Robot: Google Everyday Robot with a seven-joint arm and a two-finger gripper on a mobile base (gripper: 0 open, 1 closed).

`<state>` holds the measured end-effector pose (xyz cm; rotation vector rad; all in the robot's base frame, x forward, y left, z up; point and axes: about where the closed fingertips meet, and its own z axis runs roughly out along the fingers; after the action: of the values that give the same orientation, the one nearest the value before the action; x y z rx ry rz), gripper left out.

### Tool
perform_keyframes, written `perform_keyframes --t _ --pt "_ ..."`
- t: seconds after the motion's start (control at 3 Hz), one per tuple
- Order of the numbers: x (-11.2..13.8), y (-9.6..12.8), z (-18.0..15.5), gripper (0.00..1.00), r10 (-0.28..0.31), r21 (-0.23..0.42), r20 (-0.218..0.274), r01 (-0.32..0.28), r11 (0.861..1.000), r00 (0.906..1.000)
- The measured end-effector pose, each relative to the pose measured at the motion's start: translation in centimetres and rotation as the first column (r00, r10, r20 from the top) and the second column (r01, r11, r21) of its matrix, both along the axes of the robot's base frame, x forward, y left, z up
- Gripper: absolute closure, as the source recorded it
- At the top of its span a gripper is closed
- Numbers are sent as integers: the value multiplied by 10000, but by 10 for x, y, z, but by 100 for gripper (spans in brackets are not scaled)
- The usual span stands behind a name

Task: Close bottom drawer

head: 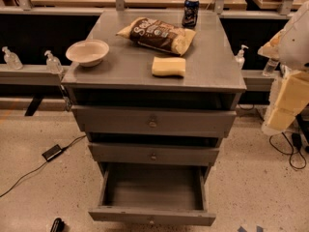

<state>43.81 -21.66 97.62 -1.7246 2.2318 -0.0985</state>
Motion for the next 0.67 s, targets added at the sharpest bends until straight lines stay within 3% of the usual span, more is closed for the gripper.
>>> perform_keyframes --t 0.33,0.67 --pt "0 0 0 0 0 0 0 0 10000 10000" --pt "4 16 -41 0 123 1135 -272 -91 9935 9996"
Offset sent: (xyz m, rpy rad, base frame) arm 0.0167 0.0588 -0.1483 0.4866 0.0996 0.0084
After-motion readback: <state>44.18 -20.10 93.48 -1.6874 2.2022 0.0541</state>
